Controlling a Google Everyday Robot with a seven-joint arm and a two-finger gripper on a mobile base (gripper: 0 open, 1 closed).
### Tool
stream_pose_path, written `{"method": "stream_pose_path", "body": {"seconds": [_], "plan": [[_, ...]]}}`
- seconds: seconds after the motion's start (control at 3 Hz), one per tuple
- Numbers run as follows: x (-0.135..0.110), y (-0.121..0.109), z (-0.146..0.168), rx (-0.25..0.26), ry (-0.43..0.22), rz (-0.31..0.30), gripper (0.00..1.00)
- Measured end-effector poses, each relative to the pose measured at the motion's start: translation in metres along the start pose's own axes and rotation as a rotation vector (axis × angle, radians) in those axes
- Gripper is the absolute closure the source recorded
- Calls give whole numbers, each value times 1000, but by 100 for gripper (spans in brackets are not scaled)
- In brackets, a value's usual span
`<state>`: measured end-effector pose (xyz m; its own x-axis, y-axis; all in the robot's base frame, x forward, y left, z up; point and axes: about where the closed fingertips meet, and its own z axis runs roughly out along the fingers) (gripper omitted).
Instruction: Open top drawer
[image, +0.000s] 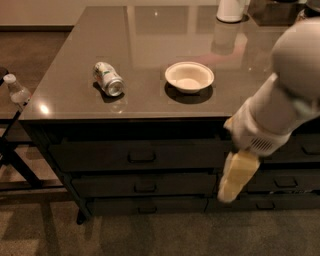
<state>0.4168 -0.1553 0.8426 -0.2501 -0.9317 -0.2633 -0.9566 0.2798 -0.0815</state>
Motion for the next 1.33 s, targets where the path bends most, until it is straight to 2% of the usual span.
{"method": "stream_pose_path", "body": {"seconds": [0.33,0.67,1.0,1.33], "plan": [[1,29,57,-104,-6,34,0],[-2,41,104,-175,-7,60,0],[-2,42,108,-181,-7,63,0],[-7,35,119,-143,-7,86,0]]}}
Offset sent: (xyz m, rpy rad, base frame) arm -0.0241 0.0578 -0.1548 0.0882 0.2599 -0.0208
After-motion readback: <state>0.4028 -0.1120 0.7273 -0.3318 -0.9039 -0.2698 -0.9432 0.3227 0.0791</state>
